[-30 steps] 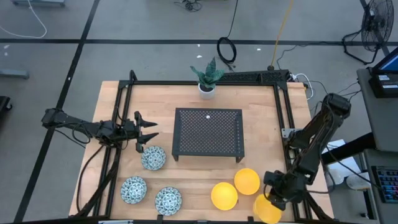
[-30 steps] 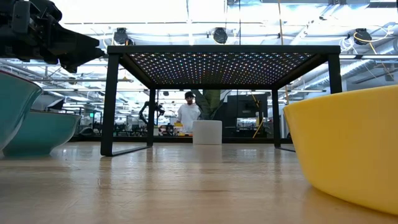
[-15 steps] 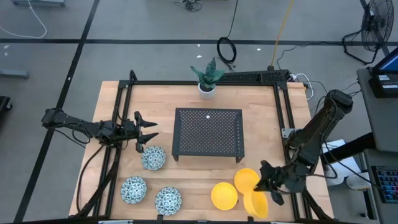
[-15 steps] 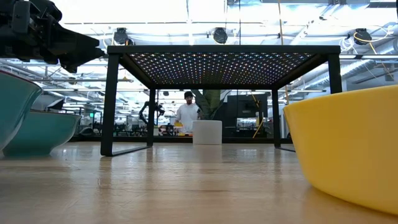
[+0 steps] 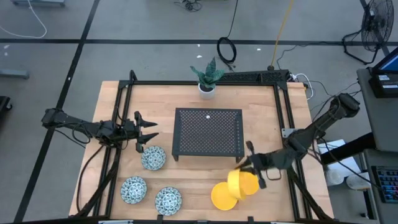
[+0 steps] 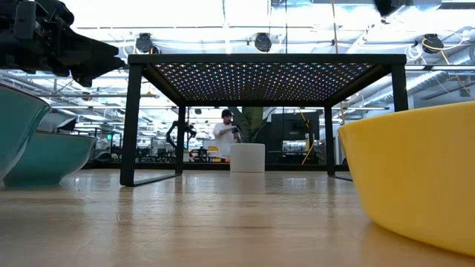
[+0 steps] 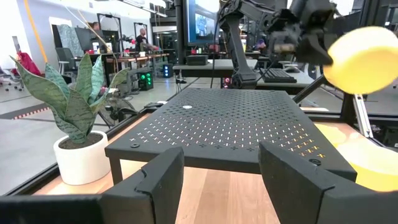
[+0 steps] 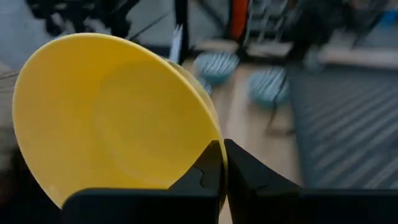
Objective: Pick & Place Mini bowls
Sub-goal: Put the bottom right yellow bowl on the shelf
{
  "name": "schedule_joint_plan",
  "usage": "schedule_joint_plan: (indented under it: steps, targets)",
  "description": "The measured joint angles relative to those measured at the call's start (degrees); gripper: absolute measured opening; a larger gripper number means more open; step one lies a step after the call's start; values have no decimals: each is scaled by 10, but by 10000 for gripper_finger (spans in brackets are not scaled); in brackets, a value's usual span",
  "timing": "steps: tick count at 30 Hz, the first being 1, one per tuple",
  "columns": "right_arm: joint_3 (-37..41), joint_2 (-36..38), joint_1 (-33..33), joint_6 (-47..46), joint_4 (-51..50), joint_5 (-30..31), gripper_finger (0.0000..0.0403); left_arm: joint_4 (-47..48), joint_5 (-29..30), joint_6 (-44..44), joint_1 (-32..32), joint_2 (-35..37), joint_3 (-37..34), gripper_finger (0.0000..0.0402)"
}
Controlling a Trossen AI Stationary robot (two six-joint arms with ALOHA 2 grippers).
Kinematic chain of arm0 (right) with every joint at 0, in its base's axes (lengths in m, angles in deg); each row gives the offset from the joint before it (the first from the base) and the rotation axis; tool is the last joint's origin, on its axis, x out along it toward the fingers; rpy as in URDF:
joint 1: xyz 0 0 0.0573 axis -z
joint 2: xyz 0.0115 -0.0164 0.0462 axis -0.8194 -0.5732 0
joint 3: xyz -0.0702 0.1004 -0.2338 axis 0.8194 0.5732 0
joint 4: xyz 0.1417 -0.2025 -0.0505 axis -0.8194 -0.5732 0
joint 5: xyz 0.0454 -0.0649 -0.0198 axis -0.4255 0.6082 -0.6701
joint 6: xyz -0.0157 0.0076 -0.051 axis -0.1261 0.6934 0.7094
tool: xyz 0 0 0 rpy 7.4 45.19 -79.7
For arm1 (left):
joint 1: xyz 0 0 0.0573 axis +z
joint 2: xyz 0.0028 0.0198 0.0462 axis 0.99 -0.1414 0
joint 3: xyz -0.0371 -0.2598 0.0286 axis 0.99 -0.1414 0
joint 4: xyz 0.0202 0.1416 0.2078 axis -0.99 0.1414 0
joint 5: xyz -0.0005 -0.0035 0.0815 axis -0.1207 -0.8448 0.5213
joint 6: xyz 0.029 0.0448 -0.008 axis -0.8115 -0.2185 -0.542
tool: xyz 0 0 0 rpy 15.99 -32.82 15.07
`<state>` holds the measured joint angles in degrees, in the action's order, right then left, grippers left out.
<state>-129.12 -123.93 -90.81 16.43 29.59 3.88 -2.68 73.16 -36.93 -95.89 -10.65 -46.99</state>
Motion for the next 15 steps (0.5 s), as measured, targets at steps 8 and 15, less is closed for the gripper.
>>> schedule_joint_plan:
  steps: [8,15]
  targets:
    - [0,-6,121,188,119,2,0,0,0,0,0,0,0,212]
    - [0,-26,215,271,204,0,0,0,0,0,0,0,0,212]
